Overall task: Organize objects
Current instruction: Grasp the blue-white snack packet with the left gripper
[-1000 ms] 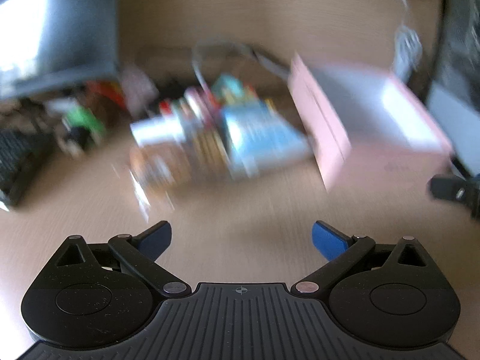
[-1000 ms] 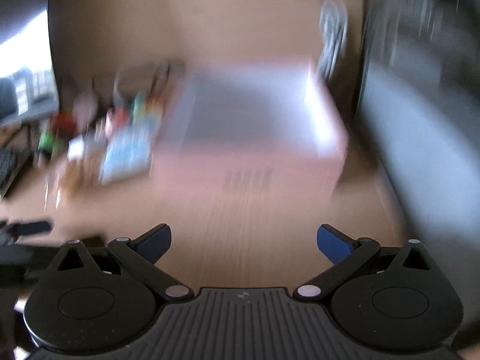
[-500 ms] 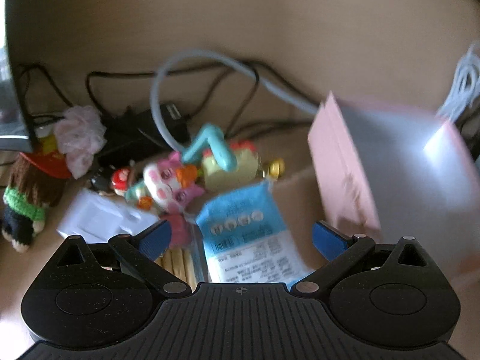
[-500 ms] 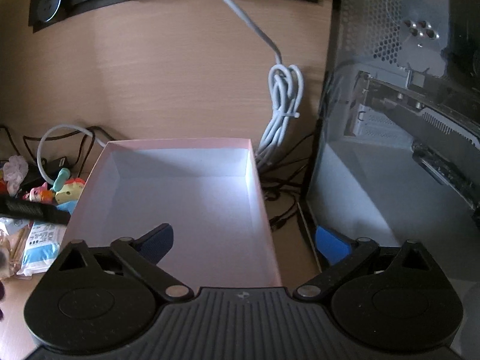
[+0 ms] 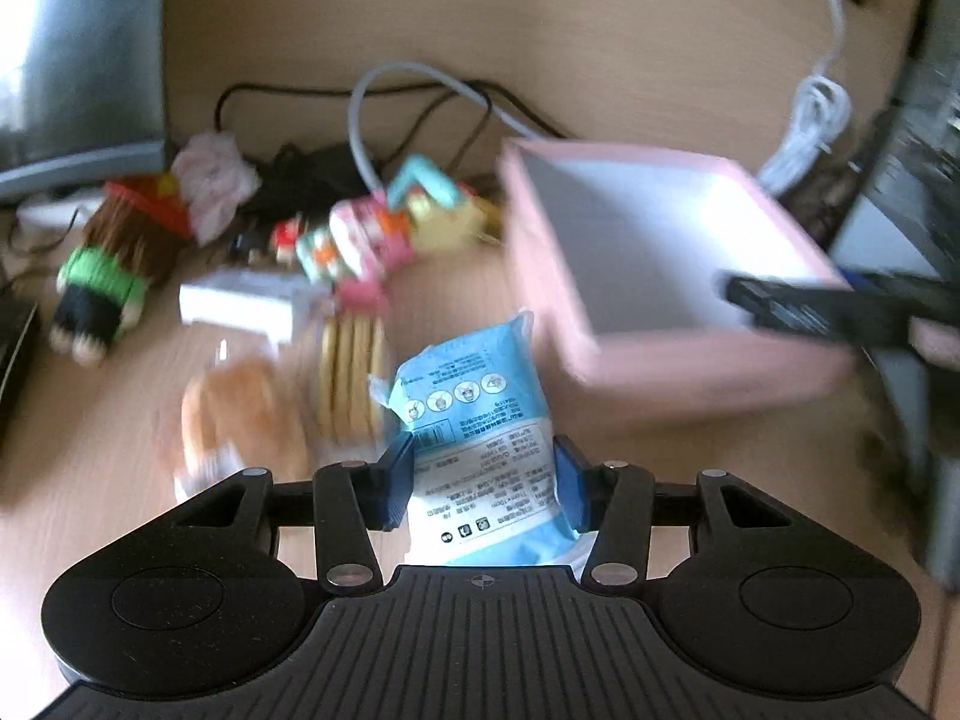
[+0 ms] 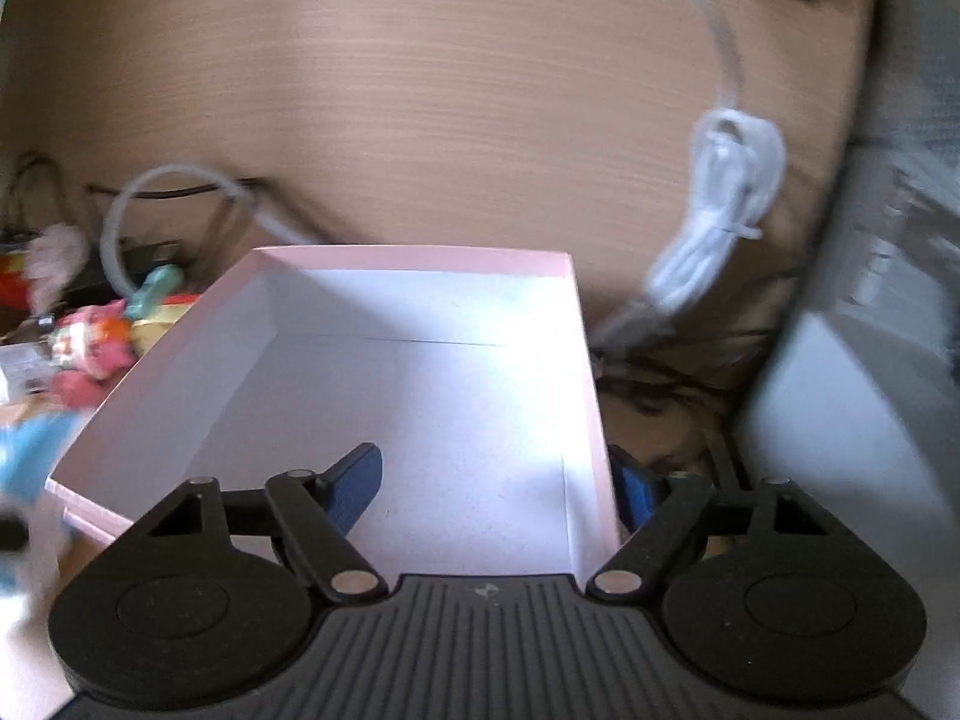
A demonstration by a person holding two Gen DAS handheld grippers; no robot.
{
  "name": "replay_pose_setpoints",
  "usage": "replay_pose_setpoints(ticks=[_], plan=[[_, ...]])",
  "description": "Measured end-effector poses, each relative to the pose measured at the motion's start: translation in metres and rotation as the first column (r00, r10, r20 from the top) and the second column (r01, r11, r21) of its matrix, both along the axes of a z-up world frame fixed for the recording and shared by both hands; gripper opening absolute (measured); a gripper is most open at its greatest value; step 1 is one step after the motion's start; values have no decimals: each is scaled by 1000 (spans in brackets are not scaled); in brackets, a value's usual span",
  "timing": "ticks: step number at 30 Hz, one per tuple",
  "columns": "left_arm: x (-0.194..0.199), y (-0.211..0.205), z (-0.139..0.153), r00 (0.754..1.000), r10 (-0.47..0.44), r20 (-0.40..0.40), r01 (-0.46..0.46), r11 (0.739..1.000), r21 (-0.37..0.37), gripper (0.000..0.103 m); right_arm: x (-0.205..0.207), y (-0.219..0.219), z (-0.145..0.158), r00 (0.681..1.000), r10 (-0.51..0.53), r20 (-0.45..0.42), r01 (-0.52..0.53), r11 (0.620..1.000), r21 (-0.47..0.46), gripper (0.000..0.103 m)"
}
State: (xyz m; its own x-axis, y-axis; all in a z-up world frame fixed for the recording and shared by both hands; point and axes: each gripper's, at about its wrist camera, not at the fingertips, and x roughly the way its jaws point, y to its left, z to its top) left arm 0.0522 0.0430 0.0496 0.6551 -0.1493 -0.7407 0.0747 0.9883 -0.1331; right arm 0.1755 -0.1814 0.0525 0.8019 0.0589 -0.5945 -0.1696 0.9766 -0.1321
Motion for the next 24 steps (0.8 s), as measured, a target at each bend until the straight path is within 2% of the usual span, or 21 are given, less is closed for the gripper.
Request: replay_pose_setpoints(ticks=[2,5,7,9,13,16,20,24], plan=[[-17,2,0,1000,-7,-24,8,1000,28,52,0,12,-4,999,34,-24,-34,999,3,73],[-40,8,2,999,-33,-42,36,996,76,52,-12,21,-1,999,37,-2,-37,999,-34,73],[-49,15,0,998,-41,-45,46,993,113,54,-25,18,10,999,31,3,-31,999,-14,84],[-47,22,-5,998,-33,-60,38,996,83,57,-42,13,23,999,27,24,-28,999,31,103],[-27,34,-17,995,16,-99,-17,1000,-12,65,-73,16,48,999,35,11,-36,994,105,103],[-29,41,-15,997,42,-70,-46,997,-56,55,-86,32,57,997,77,-17,-74,989,125,103],[-61,73,7,1000,22,-19,-23,998,-65,55,-103,71,57,986,160,-46,-153,980,127,103],[-102,123,16,997,74,-22,-75,996,-49,55,-109,132,47,964,252,-82,-235,956,175,103]])
